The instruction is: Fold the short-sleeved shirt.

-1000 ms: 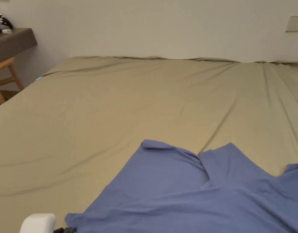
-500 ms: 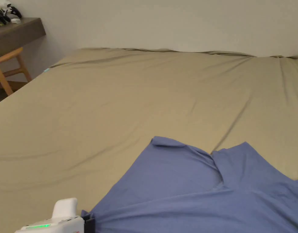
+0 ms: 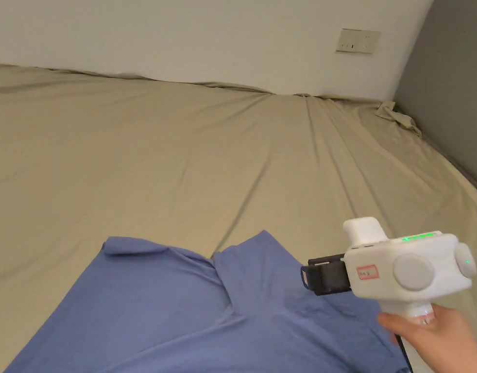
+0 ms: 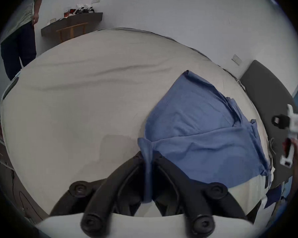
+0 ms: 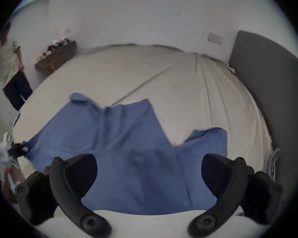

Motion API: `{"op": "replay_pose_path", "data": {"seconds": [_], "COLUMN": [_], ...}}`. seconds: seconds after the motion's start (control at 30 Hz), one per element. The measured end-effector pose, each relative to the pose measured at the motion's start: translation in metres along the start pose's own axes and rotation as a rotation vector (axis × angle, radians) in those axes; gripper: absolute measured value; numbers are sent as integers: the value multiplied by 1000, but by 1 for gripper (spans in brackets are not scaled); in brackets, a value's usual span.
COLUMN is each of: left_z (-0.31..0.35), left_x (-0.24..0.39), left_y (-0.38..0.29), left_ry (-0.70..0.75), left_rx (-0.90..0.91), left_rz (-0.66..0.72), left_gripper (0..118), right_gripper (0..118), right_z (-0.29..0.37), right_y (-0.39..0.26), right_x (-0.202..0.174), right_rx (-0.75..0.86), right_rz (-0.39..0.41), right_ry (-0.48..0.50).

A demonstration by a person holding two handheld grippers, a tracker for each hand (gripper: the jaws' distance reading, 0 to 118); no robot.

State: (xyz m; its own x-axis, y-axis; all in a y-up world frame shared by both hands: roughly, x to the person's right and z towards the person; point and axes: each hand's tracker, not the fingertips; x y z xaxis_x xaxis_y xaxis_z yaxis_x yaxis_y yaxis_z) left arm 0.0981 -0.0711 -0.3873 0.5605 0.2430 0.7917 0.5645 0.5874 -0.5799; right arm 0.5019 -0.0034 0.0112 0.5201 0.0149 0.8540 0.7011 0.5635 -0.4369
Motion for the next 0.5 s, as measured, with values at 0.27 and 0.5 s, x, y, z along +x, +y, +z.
{"op": "replay_pose_path", "data": {"seconds": [0.27, 0.5], "left_z": [-8, -7], "left_x": [3, 15], "left_y": [4, 12], "left_ry": [16, 39], "left_rx": [-33, -42], "left_rz": [34, -2], "left_gripper": [5, 5], "right_gripper": [57, 4], "right_z": [-130, -97], "right_y": [28, 14], "right_x": [13, -26], "right_rx": [-297, -161], "right_rz": [-165, 102], "right_ry": [45, -102]}}
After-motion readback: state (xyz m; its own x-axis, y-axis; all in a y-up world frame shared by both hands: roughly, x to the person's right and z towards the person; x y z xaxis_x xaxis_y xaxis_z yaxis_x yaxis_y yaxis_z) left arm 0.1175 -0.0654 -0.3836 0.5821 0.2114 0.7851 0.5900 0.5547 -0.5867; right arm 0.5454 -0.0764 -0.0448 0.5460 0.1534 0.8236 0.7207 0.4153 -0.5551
